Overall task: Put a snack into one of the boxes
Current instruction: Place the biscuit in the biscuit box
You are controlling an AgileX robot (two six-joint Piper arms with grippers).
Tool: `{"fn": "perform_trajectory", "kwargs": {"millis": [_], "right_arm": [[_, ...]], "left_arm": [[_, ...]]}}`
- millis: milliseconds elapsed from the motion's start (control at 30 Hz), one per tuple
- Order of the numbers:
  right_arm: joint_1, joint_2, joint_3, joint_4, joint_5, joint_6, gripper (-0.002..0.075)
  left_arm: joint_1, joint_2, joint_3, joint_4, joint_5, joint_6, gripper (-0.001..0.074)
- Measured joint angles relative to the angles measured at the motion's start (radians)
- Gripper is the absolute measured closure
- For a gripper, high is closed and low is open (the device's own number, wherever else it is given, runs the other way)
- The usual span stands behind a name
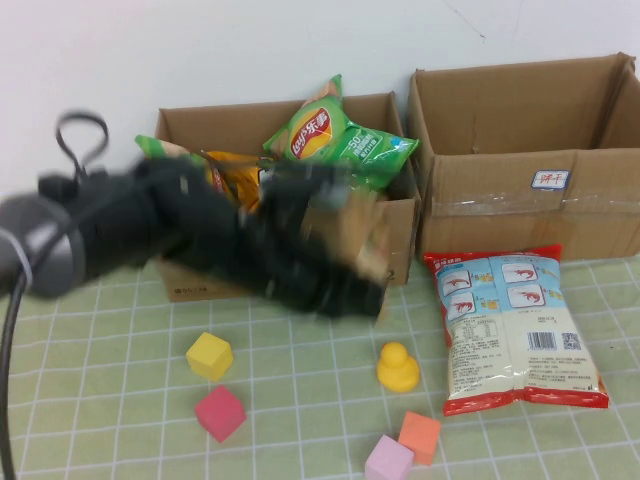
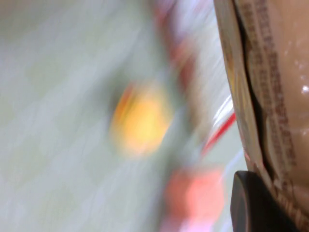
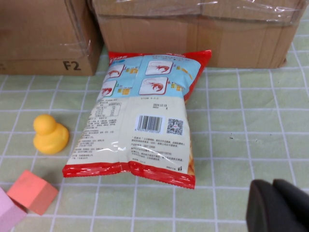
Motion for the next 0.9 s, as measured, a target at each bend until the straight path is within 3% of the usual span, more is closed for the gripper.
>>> {"fn": "perform_trajectory", "kwargs": {"millis": [233,367,800,900], "right_arm": [[0.0,0.0,0.0,0.026,0.0,0.0,0.0728],[0.0,0.0,0.0,0.044,0.0,0.0,0.0728],[0.0,0.0,0.0,0.049,0.0,-0.006,0.0728],[0.0,0.0,0.0,0.049,0.0,-0.006,0.0728]], "left_arm": [[0.0,0.036,-0.263,-0.324,-0.074,0.313,0.0656],[0.0,0.137,-0.444,-0.443,-0.075,0.391,0.0656],[0.0,0.592,-0.985,-0.491,-0.108,0.419,0.0652],[-0.002,0.65,-1.038,-0.49,-0.111,0.447,0.0561]]}}
